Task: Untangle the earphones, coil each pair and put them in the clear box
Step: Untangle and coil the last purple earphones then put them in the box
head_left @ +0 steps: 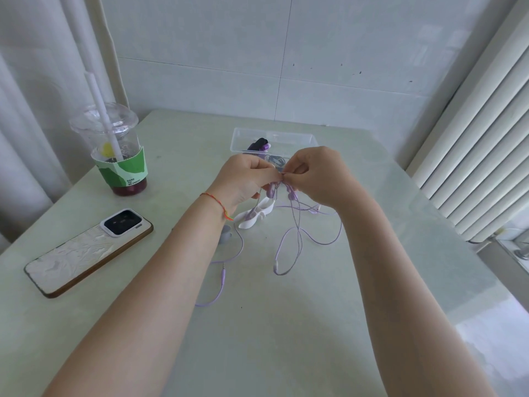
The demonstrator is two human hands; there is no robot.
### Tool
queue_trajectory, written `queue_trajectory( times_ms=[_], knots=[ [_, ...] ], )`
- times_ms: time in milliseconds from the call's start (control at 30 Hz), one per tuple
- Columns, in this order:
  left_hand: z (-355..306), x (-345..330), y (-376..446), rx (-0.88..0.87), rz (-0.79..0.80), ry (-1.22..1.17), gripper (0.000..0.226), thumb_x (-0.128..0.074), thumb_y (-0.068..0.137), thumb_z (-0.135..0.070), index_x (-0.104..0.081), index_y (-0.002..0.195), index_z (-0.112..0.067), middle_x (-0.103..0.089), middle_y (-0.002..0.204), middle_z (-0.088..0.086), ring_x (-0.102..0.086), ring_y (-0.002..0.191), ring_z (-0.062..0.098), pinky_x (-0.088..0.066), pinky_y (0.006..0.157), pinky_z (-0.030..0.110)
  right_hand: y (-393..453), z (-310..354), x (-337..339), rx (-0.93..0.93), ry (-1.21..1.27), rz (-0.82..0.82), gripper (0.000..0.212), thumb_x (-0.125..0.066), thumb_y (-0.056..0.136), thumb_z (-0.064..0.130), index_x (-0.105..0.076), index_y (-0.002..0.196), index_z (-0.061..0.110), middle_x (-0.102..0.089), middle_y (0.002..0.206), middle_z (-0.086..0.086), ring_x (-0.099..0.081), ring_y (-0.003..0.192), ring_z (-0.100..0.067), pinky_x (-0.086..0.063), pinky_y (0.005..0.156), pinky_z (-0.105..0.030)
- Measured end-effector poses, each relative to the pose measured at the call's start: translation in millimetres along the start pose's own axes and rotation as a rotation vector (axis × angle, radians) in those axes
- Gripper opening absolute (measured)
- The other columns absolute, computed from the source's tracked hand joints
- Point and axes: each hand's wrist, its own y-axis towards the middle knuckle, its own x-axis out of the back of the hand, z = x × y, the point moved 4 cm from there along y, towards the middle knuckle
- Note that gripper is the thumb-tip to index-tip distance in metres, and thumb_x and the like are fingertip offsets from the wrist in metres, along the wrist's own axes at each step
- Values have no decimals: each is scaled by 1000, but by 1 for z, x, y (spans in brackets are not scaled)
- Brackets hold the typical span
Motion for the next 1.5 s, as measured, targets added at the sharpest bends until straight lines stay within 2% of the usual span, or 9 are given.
queue_trajectory(
  times_ms=[133,267,400,600,767,900,1067,1267,1500],
  knots=[
    [6,3,5,120,-23,-70,10,-62,85,-18,-69,82,-13,-67,75,5,-62,71,11,-43,60,23,0,0,2,23,64,-58,10,-70,83,17,-66,74,15,-71,62,4,-63,66,-4,-50,67,-23],
    [18,12,8,253,-63,-232,11,-59,88,-20,-66,79,-18,-66,77,-2,-62,69,10,-43,62,24,0,-2,7,-42,417,-124,4,-66,80,5,-68,78,8,-73,73,-5,-66,69,-15,-56,76,-37],
    [15,3,5,193,69,-85,7,-68,84,-20,-64,79,-18,-65,77,-3,-61,64,6,-47,66,23,1,-5,2,-136,798,-118,8,-59,78,0,-65,76,6,-66,75,-14,-63,73,-25,-50,66,-32],
    [1,-1,5,-37,125,-197,31,-65,70,-23,-68,101,-26,-68,100,-3,-62,95,13,-44,80,27,0,-2,2,-101,745,-84,10,-58,84,-4,-60,80,5,-60,63,-7,-52,57,-24,-43,54,-31],
    [2,-6,0,-105,182,-82,11,-67,88,-12,-71,96,-4,-63,83,11,-56,76,14,-40,81,33,0,-5,3,-138,672,-72,8,-60,89,5,-61,85,12,-65,72,-4,-56,65,-17,-44,57,-23],
    [7,4,4,-54,122,-163,8,-72,85,-24,-76,86,-16,-69,80,13,-66,77,25,-49,89,40,-1,-12,6,-177,806,40,15,-54,91,-2,-60,83,9,-65,75,-8,-58,64,-16,-46,60,-24],
    [9,7,8,20,-29,-261,9,-67,89,-14,-70,82,-8,-67,66,7,-63,55,21,-55,64,27,-2,-14,4,-132,773,126,10,-67,84,-1,-64,84,9,-67,77,-6,-60,67,-15,-49,67,-26],
    [4,6,6,45,-91,-335,8,-65,88,-9,-68,82,-7,-67,63,6,-62,54,21,-56,56,26,-2,-9,4,-77,695,55,10,-74,81,2,-65,83,7,-67,72,-5,-60,66,-17,-52,70,-26],
    [5,-2,5,113,179,-319,26,-59,94,-28,-63,75,-12,-55,62,5,-49,56,18,-45,64,30,0,-7,10,-43,603,-86,12,-67,83,-3,-62,80,7,-65,64,-5,-58,56,-15,-50,60,-25]
  ],
)
